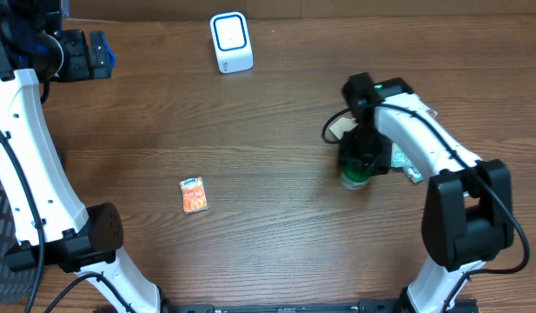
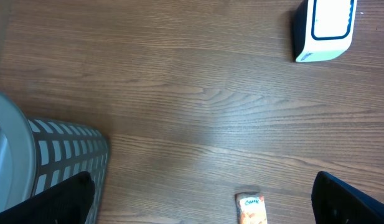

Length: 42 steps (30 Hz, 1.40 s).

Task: Scan the item barcode
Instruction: 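Carry the jar right and set it down near the bag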

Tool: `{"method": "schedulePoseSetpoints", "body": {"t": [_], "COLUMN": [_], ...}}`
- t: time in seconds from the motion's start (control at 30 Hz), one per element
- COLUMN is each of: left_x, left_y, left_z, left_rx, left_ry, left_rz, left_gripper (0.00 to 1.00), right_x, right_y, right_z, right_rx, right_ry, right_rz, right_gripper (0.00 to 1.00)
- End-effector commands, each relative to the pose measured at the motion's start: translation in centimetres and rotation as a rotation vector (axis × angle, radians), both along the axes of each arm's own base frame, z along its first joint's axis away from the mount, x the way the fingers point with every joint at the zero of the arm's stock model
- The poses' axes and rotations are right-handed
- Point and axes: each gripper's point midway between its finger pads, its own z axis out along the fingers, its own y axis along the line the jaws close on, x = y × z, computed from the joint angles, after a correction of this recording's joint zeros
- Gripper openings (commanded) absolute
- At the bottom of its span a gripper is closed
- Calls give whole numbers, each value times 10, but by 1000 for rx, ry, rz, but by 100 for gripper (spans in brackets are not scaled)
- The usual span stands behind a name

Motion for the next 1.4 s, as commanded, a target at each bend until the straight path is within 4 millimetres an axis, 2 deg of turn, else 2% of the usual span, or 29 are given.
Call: {"method": "schedulePoseSetpoints", "body": {"t": [0.0, 0.1, 0.27, 0.43, 0.6, 0.67, 0.9, 1.07, 1.2, 1.27, 1.37], "left_x": [-2, -2, -2, -2, -2, -2, -2, -2, -2, -2, -2], "left_y": [3, 3, 3, 2, 2, 2, 2, 2, 2, 2, 2], "left_z": [2, 2, 2, 2, 2, 2, 2, 2, 2, 2, 2], "left_rx": [12, 12, 12, 12, 12, 12, 12, 12, 12, 12, 12], "left_ry": [-2, -2, -2, -2, -2, -2, -2, -2, -2, -2, -2], "left_rz": [-3, -3, -3, -3, -3, -3, -3, -3, -3, -3, -3], "left_gripper": [100, 100, 100, 100, 100, 100, 100, 100, 99, 100, 100], "right_x": [1, -1, 4, 20, 30, 30, 35, 44, 45, 36, 20], "right_y": [-38, -39, -11, 0, 34, 52, 123, 183, 235, 265, 300], "right_z": [-6, -7, 2, 37, 77, 88, 99, 101, 86, 76, 62], "right_rx": [-132, -85, 83, 129, 291, 370, 545, 599, 650, 705, 761], "right_ry": [-11, 9, 11, -52, -99, -110, -195, -294, -319, -305, -276], "right_rz": [-120, -145, -45, -25, 68, 110, 260, 338, 379, 428, 492], "right_gripper": [47, 63, 66, 66, 66, 66, 65, 56, 54, 54, 53]}}
